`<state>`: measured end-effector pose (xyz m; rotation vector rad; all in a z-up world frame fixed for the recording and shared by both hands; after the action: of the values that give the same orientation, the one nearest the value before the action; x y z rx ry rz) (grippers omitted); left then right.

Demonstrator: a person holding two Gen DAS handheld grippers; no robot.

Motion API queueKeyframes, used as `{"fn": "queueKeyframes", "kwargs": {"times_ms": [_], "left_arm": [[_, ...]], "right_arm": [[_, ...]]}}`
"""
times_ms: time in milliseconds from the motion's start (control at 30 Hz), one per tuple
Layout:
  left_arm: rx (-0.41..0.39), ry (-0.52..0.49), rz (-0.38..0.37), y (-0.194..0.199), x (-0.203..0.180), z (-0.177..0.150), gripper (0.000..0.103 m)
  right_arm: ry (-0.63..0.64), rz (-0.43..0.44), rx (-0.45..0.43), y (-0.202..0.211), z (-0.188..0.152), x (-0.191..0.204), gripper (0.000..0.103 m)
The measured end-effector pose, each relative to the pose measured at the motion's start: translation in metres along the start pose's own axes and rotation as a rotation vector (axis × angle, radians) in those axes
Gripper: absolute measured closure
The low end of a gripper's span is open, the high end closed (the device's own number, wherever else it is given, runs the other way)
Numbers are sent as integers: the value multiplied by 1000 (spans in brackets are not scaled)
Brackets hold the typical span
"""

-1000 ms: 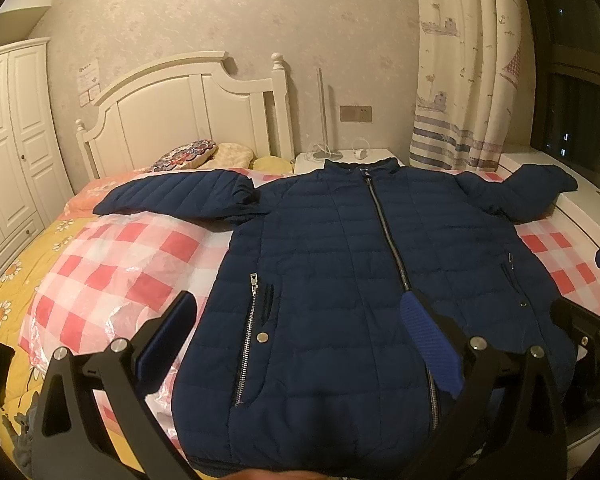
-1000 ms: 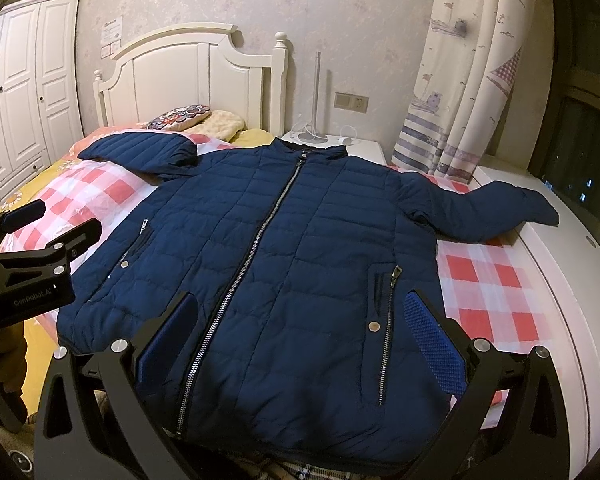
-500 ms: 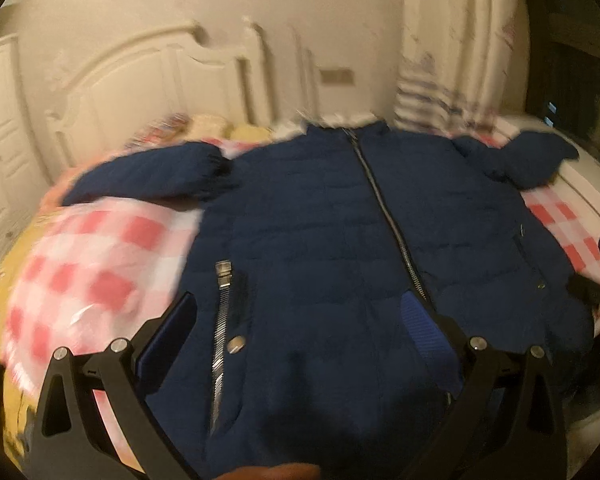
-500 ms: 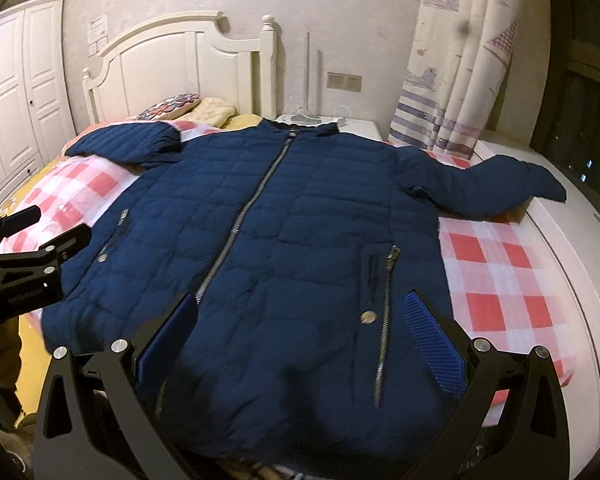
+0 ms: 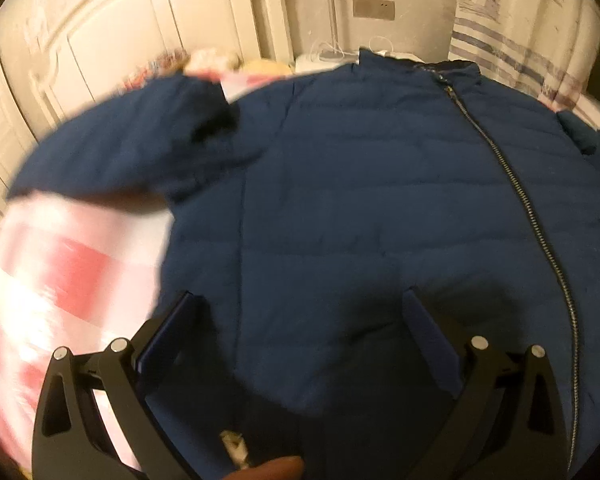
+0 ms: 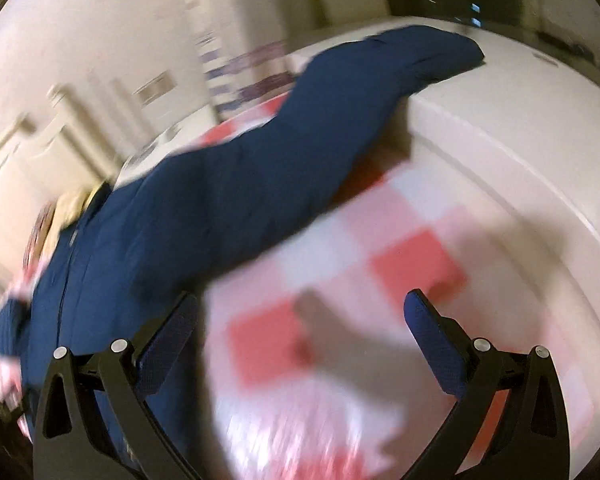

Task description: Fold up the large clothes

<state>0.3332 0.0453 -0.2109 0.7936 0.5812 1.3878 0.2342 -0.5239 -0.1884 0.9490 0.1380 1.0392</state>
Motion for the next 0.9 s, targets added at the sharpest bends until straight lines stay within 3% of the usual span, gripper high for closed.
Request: {"fn": "queueKeyframes", "kwargs": {"times_ms": [100,233,300,367,433,567,733,833,900], "left_arm": [[9,32,-38,-3,4,1,2],[13,23,-22,-6,2,2,2],[16,37,-21,-6,0,1,2],[15,55,-16,-6,1,2,2],[12,55,-12,-6,0,2,2],[10,59,-17,-5,0,1,2],[9,60,-18,-5,0,1,2],[10,60,-19,-6,-1,2,2],[9,60,-18,-6,-1,2,2]], "right_arm": [[-22,-38,-6,-23,27,-8,4],[-19,-88,-6,-51,56,-10,5],[-3,-84,-2,-59,59,-6,28],[2,-64,-28,-58,68,3,63],[31,-23,-134,-33,78,27,72],[203,129,-265,17,80,115,74],[483,313,-253,44,28,248,73],[635,429,-159,37,-40,320,74],[716,433,-102,26,-82,346,73]]}}
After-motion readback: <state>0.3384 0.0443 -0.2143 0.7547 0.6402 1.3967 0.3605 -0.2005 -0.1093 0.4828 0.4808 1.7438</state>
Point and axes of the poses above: each gripper's, at about its wrist camera, not at the fingertips, and y roughly against the way its jaws point, x to its left, z to its top, the point moved 10 cm from there along -y, roughly the way its jaws point, and after that the axes turned 3 degrees about -x, right-handed, at the moved point
